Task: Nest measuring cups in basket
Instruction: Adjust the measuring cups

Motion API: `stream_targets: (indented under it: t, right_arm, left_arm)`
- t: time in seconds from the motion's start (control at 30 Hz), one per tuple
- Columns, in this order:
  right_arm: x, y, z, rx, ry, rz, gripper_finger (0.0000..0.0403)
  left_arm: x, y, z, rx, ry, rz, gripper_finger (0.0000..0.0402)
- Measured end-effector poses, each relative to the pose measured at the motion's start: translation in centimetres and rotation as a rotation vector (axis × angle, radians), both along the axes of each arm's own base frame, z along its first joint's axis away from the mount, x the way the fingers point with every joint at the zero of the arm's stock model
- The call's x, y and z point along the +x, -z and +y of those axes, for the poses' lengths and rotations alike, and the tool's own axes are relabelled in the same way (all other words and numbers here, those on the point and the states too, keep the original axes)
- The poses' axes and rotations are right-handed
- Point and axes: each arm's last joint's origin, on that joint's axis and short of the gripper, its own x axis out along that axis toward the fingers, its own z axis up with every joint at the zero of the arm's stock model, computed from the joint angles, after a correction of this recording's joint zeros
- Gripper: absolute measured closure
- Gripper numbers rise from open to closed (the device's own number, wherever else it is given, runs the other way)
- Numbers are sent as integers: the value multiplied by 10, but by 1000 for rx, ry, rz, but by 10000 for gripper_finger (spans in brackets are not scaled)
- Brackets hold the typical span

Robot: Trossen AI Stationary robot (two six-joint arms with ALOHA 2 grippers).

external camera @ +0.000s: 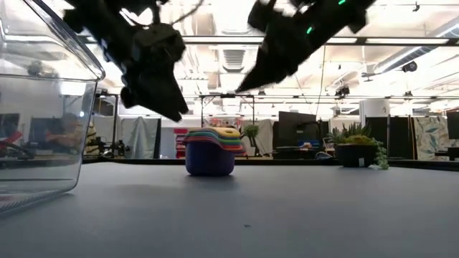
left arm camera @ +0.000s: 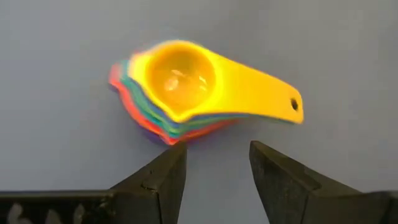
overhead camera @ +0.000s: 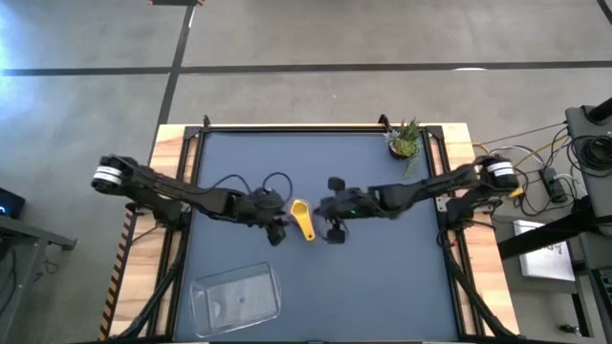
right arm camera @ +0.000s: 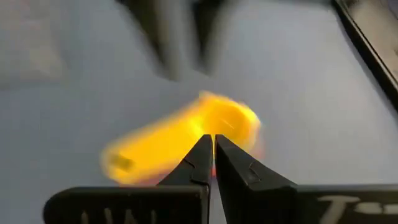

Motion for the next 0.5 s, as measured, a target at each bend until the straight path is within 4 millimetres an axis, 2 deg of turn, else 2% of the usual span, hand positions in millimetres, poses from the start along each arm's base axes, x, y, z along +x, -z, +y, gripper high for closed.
stream_targets:
  t: [0.13, 0.27, 0.5]
  right_arm:
    - [-6, -4, 25, 54, -89, -162, 394]
    - [5, -3, 44, 56, -136, -161, 394]
    - [43, 10, 63, -27, -146, 107, 394]
  left_arm:
    - [-18, -6, 13, 40, -89, -112, 242]
    - [-29, -2, 22, 30, -132, -207, 242]
    - [-46, -4, 24, 23, -114, -460, 242]
